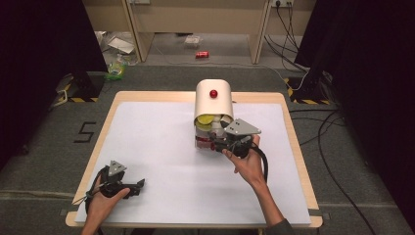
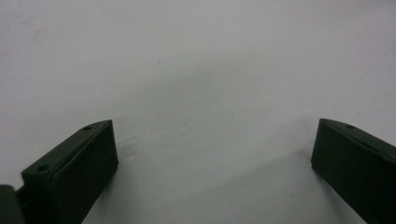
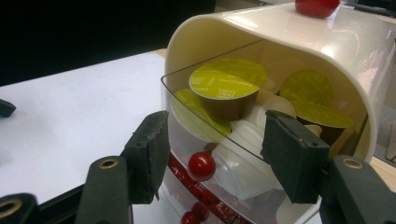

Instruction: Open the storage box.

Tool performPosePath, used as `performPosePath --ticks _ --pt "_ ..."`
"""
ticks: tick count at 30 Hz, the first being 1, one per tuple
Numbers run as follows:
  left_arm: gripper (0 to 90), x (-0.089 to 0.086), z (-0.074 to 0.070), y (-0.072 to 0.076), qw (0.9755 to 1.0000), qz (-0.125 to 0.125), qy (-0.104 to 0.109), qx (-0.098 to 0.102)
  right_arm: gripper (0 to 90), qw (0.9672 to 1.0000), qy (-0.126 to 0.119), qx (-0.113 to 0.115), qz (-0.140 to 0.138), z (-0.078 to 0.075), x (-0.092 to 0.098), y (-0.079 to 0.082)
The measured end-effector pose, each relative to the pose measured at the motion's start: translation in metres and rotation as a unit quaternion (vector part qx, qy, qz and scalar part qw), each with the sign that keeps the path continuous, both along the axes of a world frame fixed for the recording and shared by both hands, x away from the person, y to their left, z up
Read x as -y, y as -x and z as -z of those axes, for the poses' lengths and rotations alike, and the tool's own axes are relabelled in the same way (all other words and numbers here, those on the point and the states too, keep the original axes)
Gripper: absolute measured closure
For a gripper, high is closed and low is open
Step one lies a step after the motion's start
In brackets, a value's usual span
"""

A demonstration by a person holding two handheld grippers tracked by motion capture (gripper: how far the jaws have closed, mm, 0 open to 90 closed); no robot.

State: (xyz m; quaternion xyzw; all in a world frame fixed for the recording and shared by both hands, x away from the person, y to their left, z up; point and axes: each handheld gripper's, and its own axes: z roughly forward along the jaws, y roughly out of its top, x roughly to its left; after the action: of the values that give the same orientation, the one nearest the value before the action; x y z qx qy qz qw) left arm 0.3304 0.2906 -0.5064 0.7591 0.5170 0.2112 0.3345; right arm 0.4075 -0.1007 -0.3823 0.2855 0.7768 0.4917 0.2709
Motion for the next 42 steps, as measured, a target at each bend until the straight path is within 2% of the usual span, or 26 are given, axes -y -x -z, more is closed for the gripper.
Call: performPosePath --ticks 9,26,42 --pt "0.0 0.0 0.0 0.0 1.0 0.0 0.0 0.0 43.3 0.9997 0.008 -0.015 -0.014 -0.003 0.003 0.007" --pt "0.0 0.0 0.0 0.0 1.0 0.0 0.001 0.0 43.3 0.9991 0.015 -0.026 -0.031 -0.004 0.007 0.021" --pt "0.0 0.0 0.0 0.0 1.0 0.0 0.001 0.0 43.2 0.9988 0.006 -0.034 -0.035 -0.002 0.008 0.032"
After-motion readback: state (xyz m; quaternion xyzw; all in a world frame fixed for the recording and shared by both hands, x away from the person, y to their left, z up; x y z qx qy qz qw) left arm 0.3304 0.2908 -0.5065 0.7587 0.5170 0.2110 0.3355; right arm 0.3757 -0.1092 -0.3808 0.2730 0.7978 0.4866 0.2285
